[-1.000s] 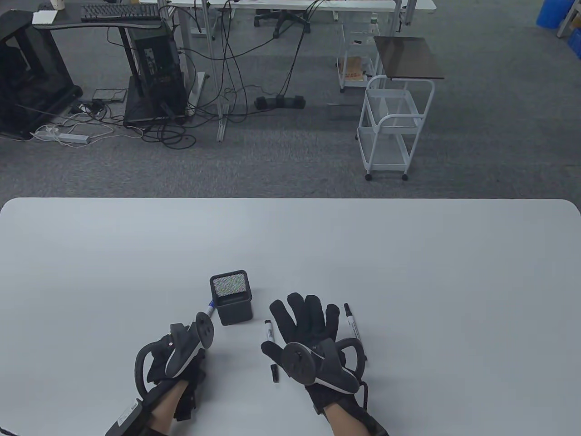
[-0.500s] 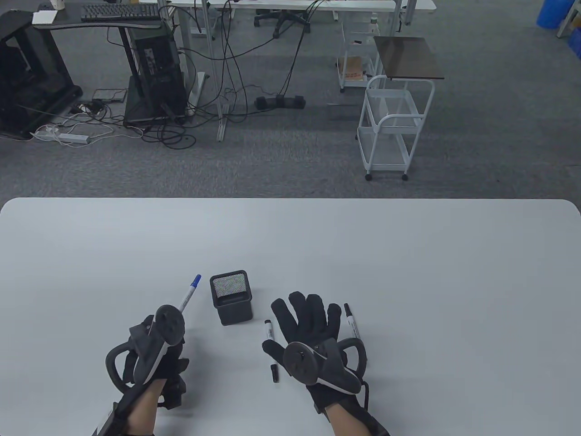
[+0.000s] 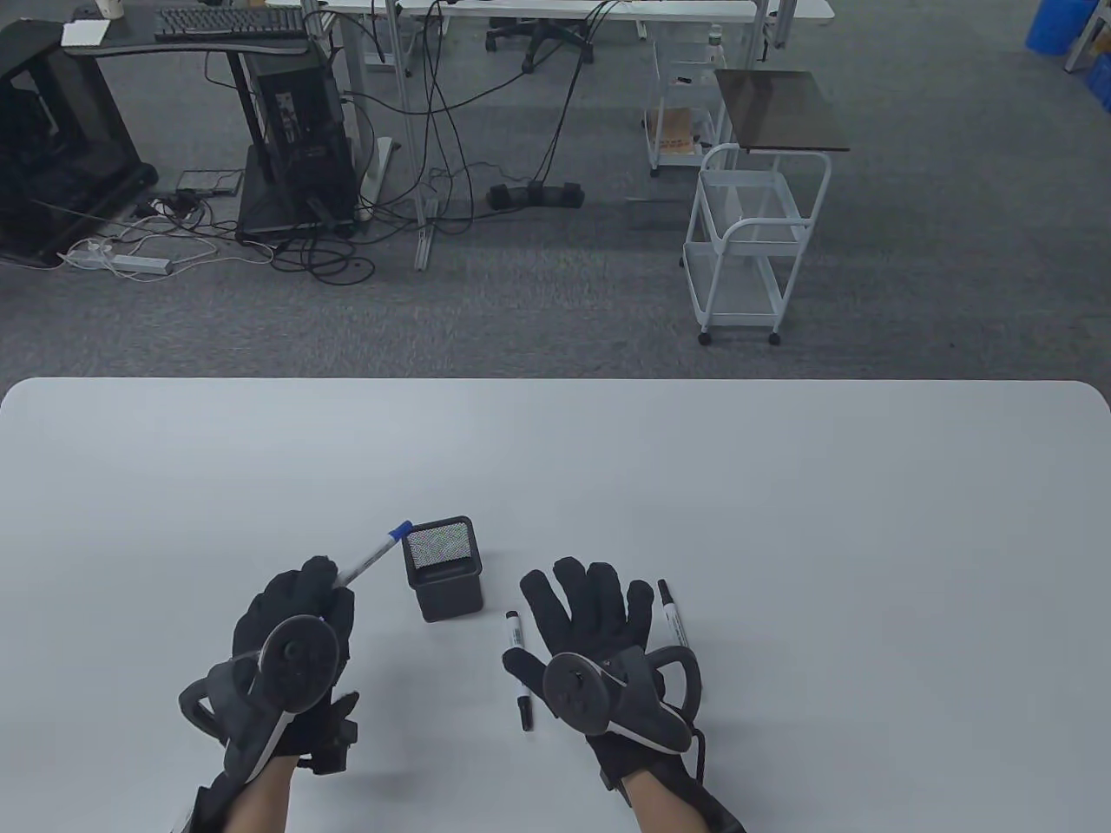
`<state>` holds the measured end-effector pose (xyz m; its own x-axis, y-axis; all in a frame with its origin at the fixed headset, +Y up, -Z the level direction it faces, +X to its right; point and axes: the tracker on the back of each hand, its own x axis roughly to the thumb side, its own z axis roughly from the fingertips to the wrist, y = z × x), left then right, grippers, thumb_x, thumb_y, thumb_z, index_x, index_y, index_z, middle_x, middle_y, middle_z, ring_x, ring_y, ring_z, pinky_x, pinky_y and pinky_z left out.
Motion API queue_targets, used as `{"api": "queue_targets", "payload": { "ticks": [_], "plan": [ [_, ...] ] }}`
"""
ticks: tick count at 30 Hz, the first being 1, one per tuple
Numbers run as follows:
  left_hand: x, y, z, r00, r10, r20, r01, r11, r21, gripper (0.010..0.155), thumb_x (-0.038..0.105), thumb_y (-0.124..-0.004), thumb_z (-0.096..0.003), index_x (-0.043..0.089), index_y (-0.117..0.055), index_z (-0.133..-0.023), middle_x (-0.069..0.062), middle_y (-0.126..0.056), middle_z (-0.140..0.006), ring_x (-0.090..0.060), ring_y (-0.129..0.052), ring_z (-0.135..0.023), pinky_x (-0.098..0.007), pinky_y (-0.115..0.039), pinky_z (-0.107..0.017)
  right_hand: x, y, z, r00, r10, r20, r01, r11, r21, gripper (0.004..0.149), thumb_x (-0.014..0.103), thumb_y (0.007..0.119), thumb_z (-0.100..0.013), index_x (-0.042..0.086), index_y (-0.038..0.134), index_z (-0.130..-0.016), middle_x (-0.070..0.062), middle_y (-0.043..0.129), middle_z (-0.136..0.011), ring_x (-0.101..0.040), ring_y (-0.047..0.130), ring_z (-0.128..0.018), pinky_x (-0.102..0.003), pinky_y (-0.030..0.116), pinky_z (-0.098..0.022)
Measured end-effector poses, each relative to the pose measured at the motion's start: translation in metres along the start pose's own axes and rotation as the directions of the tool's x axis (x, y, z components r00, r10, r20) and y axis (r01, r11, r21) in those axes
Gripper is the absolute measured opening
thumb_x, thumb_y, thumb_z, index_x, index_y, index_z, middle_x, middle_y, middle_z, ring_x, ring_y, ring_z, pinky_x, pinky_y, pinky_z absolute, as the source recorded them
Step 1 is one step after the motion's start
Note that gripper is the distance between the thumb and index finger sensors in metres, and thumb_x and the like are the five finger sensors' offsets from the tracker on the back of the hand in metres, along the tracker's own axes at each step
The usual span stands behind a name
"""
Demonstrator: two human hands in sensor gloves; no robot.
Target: Insert the markers into the pen holder
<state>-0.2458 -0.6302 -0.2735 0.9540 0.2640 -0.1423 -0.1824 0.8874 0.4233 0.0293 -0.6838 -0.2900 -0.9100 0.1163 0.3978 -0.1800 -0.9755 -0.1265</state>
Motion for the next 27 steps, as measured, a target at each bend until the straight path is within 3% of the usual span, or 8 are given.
{"api": "queue_targets", "payload": {
  "ticks": [13,27],
  "plan": [
    [0.01,-0.029,-0.001,0.989,-0.037,0.143,0.046,0.997,-0.061,0.047,0.037,-0.071,-0.0627,0.032,-0.069,-0.109,-0.002,-0.076,-0.103,-0.02,-0.089,-0.087,-0.043,-0.075,-0.079,0.001,0.0,0.0,1.0,-0.002,0.002,0.002,1.0,0.008,0.078,0.064,0.053,-0.061,0.022,0.031,-0.122,-0.021,0.024,-0.127,-0.057,0.035,-0.114,-0.074,0.023,-0.073],
    [0.025,-0.065,-0.013,0.969,-0.128,0.213,0.15,0.984,-0.091,0.046,0.039,-0.069,-0.0625,0.037,-0.068,-0.109,0.001,-0.076,-0.102,-0.017,-0.089,-0.088,-0.042,-0.074,-0.081,-0.002,0.0,-0.001,1.0,-0.016,-0.006,0.016,1.0,0.012,0.078,0.064,0.053,-0.061,0.022,0.032,-0.122,-0.021,0.025,-0.127,-0.057,0.036,-0.114,-0.074,0.024,-0.072]
  ]
}}
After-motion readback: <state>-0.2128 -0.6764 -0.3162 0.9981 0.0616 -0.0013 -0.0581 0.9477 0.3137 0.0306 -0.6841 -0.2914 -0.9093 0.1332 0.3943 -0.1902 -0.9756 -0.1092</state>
